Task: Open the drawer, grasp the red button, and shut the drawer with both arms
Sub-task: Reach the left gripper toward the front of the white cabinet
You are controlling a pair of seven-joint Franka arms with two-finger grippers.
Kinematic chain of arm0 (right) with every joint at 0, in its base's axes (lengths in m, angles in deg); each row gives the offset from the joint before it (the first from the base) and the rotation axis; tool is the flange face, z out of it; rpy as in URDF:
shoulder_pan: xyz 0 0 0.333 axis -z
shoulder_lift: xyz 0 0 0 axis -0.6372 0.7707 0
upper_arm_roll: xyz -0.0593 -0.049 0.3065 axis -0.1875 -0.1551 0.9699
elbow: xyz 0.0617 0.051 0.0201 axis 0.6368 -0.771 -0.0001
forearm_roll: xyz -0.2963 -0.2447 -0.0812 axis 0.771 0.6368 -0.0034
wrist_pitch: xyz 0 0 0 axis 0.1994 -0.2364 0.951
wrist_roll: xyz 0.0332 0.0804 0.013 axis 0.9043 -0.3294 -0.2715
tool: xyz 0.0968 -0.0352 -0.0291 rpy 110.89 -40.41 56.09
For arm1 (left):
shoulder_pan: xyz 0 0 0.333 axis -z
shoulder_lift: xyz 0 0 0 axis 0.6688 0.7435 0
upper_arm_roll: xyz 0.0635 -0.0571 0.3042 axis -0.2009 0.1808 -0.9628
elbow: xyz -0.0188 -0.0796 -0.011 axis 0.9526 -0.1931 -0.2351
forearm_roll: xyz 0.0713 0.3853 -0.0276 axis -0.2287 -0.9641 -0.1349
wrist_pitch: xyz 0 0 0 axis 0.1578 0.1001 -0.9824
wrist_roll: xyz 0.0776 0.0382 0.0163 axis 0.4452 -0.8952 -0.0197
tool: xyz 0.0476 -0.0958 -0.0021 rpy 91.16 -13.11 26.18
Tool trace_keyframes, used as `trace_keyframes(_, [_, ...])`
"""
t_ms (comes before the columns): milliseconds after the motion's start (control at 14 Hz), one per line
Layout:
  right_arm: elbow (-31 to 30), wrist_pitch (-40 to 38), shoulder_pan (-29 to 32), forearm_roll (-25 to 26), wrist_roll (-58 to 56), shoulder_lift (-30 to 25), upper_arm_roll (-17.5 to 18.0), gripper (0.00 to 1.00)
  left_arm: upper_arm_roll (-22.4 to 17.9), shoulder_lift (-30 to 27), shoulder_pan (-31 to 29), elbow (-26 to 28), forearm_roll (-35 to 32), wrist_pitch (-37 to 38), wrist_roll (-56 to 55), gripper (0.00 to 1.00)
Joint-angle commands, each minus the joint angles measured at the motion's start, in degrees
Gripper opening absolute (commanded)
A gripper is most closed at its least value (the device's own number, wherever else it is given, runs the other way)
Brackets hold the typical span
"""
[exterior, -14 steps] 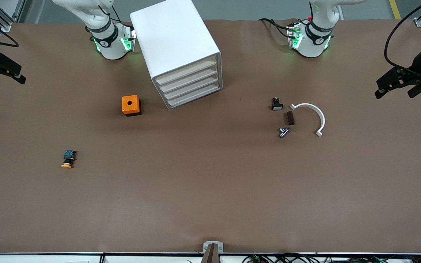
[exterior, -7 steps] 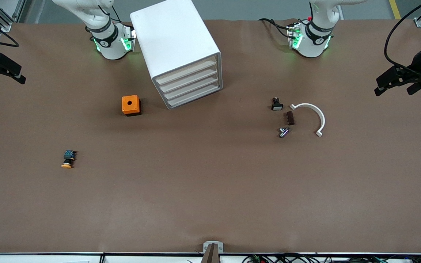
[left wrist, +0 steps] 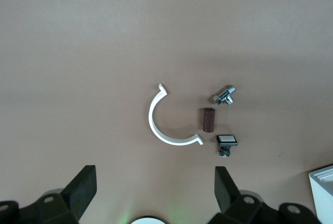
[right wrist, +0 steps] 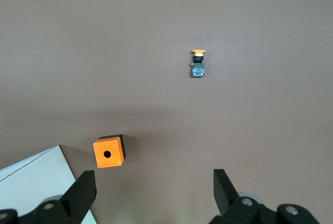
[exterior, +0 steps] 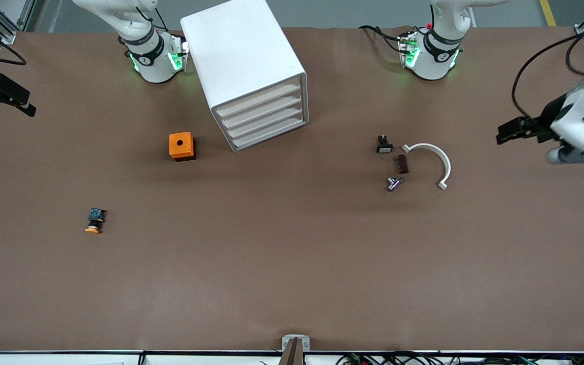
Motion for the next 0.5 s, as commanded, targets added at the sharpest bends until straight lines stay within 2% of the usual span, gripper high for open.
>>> trace_keyframes(0, [-0.9,-1.0,0.1,-0.1,1.5,-1.3,0.1,1.0,2.0,5.6,0.5,-1.9,0.6,0.3,-4.2,1.0])
trace_keyframes(142, [-0.9,-1.0,0.1,-0.1,1.5,-1.3,0.1,1.0,3.3,10.3,0.7,-3.7,0.6,-0.4,-7.6,1.0])
trace_keyframes(427, [-0.9,-1.1,0.1,0.0,1.4,-1.3,0.1,1.0,3.7,19.8,5.1,-8.5,0.6,-0.5,-20.9,1.0])
